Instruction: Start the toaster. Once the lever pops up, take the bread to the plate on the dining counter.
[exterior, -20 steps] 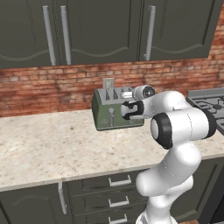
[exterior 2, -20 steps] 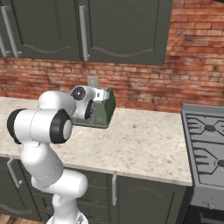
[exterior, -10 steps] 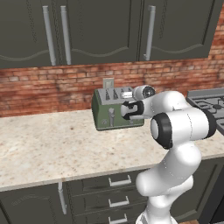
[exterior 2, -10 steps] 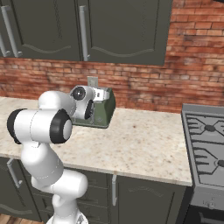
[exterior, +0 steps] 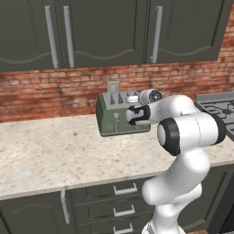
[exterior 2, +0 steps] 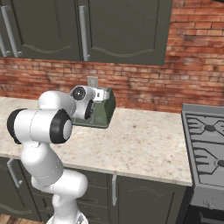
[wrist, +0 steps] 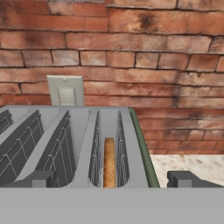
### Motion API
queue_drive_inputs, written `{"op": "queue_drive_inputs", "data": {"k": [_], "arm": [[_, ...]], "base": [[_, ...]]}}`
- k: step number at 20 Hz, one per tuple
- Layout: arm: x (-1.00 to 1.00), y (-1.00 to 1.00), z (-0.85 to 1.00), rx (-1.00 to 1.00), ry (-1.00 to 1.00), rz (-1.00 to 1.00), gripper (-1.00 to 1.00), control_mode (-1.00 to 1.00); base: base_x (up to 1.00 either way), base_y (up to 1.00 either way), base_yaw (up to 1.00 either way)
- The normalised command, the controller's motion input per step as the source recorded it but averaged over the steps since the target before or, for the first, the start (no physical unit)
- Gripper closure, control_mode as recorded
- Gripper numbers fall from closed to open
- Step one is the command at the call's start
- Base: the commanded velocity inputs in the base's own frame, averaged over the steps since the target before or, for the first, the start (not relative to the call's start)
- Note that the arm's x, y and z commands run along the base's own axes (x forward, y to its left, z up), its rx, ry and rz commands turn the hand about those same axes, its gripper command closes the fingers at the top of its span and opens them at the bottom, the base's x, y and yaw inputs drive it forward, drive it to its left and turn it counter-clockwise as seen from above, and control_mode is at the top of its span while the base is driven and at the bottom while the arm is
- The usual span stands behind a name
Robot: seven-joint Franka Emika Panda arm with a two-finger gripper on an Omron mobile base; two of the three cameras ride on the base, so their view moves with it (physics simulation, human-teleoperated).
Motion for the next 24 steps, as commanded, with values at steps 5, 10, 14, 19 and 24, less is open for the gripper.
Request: {"op": "queue_drive_inputs", "data": {"k": [5, 10, 14, 19, 24], "arm": [[0.00, 0.00, 0.00, 0.00, 0.00, 0.00, -1.00, -1.00], [0.00, 0.00, 0.00, 0.00, 0.00, 0.00, -1.00, -1.00], [0.00, 0.00, 0.00, 0.00, 0.00, 0.00, -1.00, -1.00], [0.00, 0.00, 0.00, 0.00, 0.00, 0.00, -1.00, -1.00], [0.00, 0.00, 0.00, 0.00, 0.00, 0.00, -1.00, -1.00]], "base": [[0.00, 0.00, 0.00], [0.00, 0.00, 0.00], [0.00, 0.00, 0.00], [0.00, 0.00, 0.00], [0.00, 0.00, 0.00]]}}
